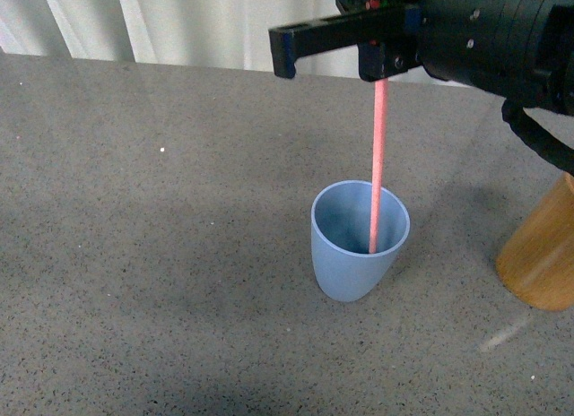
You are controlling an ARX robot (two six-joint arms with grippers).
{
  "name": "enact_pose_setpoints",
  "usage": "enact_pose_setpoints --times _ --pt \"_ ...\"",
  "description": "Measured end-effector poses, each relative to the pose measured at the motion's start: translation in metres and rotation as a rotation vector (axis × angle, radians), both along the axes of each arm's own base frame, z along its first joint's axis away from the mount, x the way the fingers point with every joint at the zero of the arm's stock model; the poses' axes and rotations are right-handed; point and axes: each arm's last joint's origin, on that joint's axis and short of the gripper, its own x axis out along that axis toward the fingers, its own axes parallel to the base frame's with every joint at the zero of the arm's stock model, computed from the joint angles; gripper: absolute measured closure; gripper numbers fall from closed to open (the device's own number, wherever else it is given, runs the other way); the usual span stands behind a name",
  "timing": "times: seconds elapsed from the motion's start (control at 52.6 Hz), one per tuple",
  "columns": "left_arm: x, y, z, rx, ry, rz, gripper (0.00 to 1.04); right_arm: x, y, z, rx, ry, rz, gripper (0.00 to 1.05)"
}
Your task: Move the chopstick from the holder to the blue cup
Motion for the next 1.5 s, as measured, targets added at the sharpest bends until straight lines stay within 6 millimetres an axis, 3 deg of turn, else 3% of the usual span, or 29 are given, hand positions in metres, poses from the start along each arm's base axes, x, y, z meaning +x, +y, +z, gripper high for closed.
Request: enact_pose_setpoints --times 0.152,0.361,0.494,0.589,0.608,0.798,0.969,1.045,1.14,1.273,1.501 --pt "0.000 0.000 0.000 0.000 0.000 0.000 0.07 0.001 -0.005 -0.016 -0.034 0.044 -0.038 1.03" --pt "0.000 0.000 0.000 0.000 0.000 0.000 0.07 0.001 -0.008 -0.017 -0.043 0.057 -0.052 0.59" --pt "0.000 0.000 0.000 0.000 0.000 0.000 0.07 -0.004 -0.014 0.001 -0.019 0.028 -0.067 0.31" --pt "0.000 0.000 0.000 0.000 0.000 0.000 0.07 -0.008 -0.028 0.025 -0.012 -0.022 -0.145 0.08" --pt "0.000 0.000 0.000 0.000 0.000 0.000 0.07 -0.009 -0.032 0.030 -0.013 -0.031 -0.172 0.08" --pt "0.000 0.000 0.000 0.000 0.000 0.000 0.07 -0.030 -0.078 0.057 -0.023 -0.052 -0.374 0.10" --pt "0.000 0.000 0.000 0.000 0.000 0.000 0.07 -0.077 -0.123 0.062 -0.059 0.024 -0.548 0.10" --pt "0.000 0.000 0.000 0.000 0.000 0.000 0.07 -0.094 -0.131 0.059 -0.065 0.035 -0.575 0.10" --pt "0.000 0.000 0.000 0.000 0.000 -0.001 0.07 -0.099 -0.133 0.064 -0.048 0.004 -0.569 0.10" --pt "0.000 0.000 0.000 0.000 0.000 0.000 0.07 -0.105 -0.137 0.052 0.028 -0.145 -0.516 0.32" --pt "0.000 0.000 0.000 0.000 0.000 0.002 0.07 -0.121 -0.147 0.035 0.037 -0.169 -0.528 0.67"
